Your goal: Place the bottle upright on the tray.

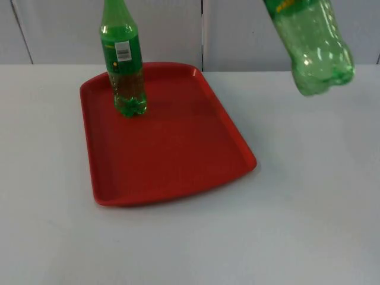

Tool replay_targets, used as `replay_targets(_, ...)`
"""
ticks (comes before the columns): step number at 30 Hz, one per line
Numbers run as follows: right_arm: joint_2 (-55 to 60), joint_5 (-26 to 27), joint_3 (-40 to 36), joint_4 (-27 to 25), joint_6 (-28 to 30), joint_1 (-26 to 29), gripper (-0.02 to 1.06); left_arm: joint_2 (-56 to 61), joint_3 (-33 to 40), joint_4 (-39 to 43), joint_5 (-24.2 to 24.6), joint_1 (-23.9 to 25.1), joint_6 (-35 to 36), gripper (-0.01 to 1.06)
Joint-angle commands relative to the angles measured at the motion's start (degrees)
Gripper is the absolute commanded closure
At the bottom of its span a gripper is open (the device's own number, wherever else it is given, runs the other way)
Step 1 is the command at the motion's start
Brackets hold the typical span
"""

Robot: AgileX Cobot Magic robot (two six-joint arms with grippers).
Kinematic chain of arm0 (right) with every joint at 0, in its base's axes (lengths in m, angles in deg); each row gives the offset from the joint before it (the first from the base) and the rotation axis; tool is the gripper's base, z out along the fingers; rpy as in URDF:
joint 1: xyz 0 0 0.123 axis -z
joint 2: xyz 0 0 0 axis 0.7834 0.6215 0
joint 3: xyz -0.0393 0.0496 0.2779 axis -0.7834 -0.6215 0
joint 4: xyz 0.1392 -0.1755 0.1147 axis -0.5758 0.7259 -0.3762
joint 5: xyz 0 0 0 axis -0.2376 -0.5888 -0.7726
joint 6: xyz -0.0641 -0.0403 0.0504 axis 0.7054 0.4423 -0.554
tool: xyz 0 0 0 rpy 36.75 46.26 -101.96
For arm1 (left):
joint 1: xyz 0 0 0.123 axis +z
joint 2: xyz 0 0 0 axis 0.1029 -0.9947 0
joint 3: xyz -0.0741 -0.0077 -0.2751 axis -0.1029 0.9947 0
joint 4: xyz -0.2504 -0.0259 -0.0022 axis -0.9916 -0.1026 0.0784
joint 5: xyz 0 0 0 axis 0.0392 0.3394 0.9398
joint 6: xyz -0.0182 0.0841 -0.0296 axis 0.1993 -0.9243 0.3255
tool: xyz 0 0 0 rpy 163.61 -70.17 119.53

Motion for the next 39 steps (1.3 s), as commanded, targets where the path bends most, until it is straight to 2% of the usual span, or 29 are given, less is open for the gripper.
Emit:
replay_targets(1, -1.22, 11.97, -2.82, 0.18, 0.62, -1.7, 1.05, 0.2, 0.26, -0.66, -0.17, -0.4, 0.02, 0.22)
replay_targets(2, -1.22, 11.97, -2.82, 0.18, 0.62, -1.7, 1.05, 0.2, 0.26, -0.66, -0.17, -0.4, 0.02, 0.22)
replay_targets(4, -1.21, 21.12, -6.15, 0.18, 0.62, -2.65, 1.05, 0.2, 0.26, -0.66, -0.17, -0.4, 0.02, 0.22)
replay_targets(5, -1.21, 28.23, -8.62, 0.18, 0.62, -2.81, 1.05, 0.2, 0.26, -0.66, -0.17, -0.4, 0.02, 0.22)
replay_targets(6, -1.09, 32.44, -10.59, 0.18, 0.62, -2.81, 1.05, 0.2, 0.26, -0.66, -0.17, -0.4, 0.02, 0.22)
replay_targets(7, -1.09, 32.44, -10.59, 0.18, 0.62, -2.81, 1.05, 0.2, 0.26, -0.66, -0.17, -0.4, 0.02, 0.22)
replay_targets(11, -1.09, 52.56, -17.24, -0.06, 3.54, -2.46, 1.05, 0.2, 0.26, -0.66, -0.17, -0.4, 0.02, 0.22)
replay_targets(12, -1.09, 52.56, -17.24, -0.06, 3.54, -2.46, 1.05, 0.2, 0.26, -0.66, -0.17, -0.4, 0.02, 0.22)
replay_targets(14, -0.84, 58.03, -18.01, -0.04, 4.82, -2.46, 1.05, 0.2, 0.26, -0.66, -0.17, -0.4, 0.02, 0.22)
replay_targets(19, 0.65, 58.57, -17.34, -2.03, 10.48, -2.06, 1.05, 0.2, 0.26, -0.66, -0.17, -0.4, 0.02, 0.22)
replay_targets(21, 1.96, 58.73, -16.91, -7.24, 9.88, -2.06, 1.05, 0.2, 0.26, -0.66, -0.17, -0.4, 0.02, 0.22)
replay_targets(22, 1.96, 58.73, -16.91, -7.24, 9.88, -2.06, 1.05, 0.2, 0.26, -0.66, -0.17, -0.4, 0.02, 0.22)
replay_targets(24, 3.67, 62.59, -16.91, -11.51, 9.55, -2.06, 1.05, 0.2, 0.26, -0.66, -0.17, -0.4, 0.02, 0.22)
replay_targets(25, 4.73, 65.89, -16.91, -11.79, 9.55, -1.83, 1.05, 0.2, 0.26, -0.66, -0.17, -0.4, 0.02, 0.22)
replay_targets(27, 8.02, 73.37, -16.91, -10.77, 9.55, -1.84, 1.05, 0.2, 0.26, -0.66, -0.17, -0.4, 0.02, 0.22)
replay_targets(28, 8.02, 73.37, -16.91, -10.77, 9.55, -1.84, 1.05, 0.2, 0.26, -0.66, -0.17, -0.4, 0.02, 0.22)
replay_targets(30, 11.76, 80.9, -16.91, -9.54, 9.41, -1.63, 1.05, 0.2, 0.26, -0.66, -0.17, -0.4, 0.02, 0.22)
replay_targets(34, 17.69, 80.9, -16.0, -8.29, 5.78, -1.08, 1.05, 0.2, 0.26, -0.66, -0.17, -0.4, 0.02, 0.22)
replay_targets(39, 27.52, 80.9, -8.85, -1.6, 4.2, -0.59, 1.05, 0.2, 0.26, -0.66, -0.17, -0.4, 0.02, 0.22)
